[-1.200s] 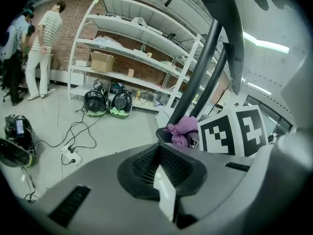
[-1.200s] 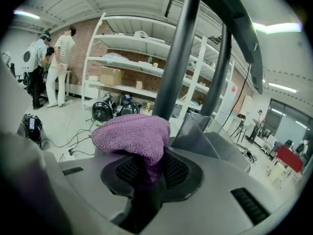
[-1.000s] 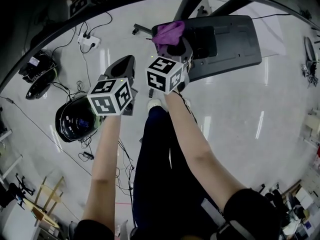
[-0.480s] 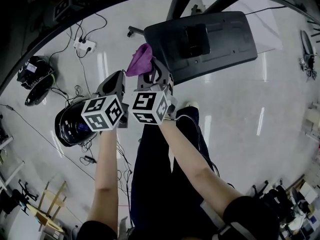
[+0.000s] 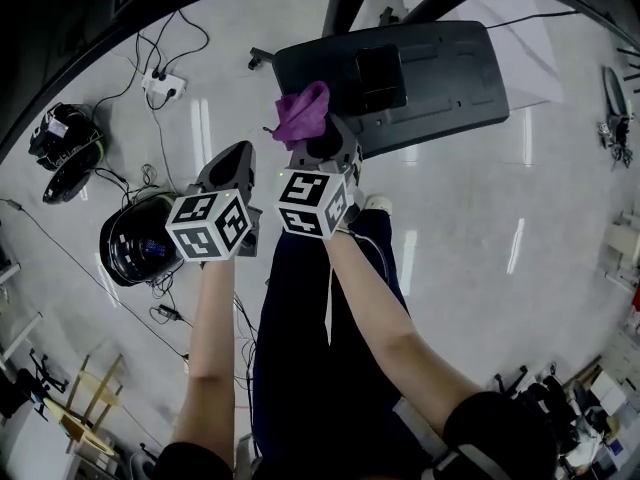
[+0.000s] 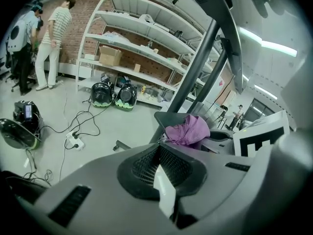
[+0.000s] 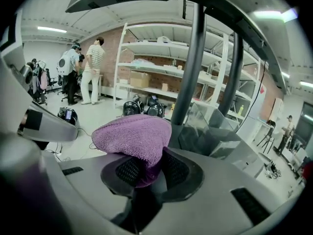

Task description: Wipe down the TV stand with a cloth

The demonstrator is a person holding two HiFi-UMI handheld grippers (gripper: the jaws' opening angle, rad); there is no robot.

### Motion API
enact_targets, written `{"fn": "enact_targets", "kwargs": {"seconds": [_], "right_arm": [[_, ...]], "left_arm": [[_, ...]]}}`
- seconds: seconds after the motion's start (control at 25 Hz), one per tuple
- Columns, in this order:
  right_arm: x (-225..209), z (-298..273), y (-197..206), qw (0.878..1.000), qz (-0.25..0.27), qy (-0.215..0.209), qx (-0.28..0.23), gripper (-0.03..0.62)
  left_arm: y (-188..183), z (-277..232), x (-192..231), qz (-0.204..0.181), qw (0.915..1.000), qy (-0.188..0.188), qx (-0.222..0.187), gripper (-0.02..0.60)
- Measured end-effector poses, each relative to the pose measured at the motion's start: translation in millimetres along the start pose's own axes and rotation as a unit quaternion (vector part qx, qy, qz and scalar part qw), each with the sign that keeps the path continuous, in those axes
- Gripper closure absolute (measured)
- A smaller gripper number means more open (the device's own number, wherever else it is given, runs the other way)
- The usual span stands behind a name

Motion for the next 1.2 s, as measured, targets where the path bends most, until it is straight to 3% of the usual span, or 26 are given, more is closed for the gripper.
{"fn": "enact_targets", "kwargs": {"seconds": [0.32,0.48,0.84,1.2], "right_arm": [[-37,1,11,0.999,-0.004,0.038,0.006,0.496],[-41,1,14,1.0,0.005,0.029,0.005,0.496],[-51,18,13,0.998,0.024,-0.063,0.009,0.496],[-101,70,-6,0.987,0.04,-0.158,-0.014,0.496]], "left_arm": [[3,-10,-25,0.007,1.0,0.006,-0.002,0.575],[8,-17,-33,0.012,0.9999,0.005,0.0,0.575],[-1,-21,-60,0.024,0.9996,-0.004,-0.015,0.575],[-8,-27,-115,0.026,0.9993,0.015,-0.024,0.575]]}}
Point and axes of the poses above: the fingertips, and each gripper's own axes: z backward along the fingers, x to its left, y out of its underside, the point moved 5 cm from there along z, backward along the fingers, and after that the axes turned 2 degrees about y, right-handed, at the moved point
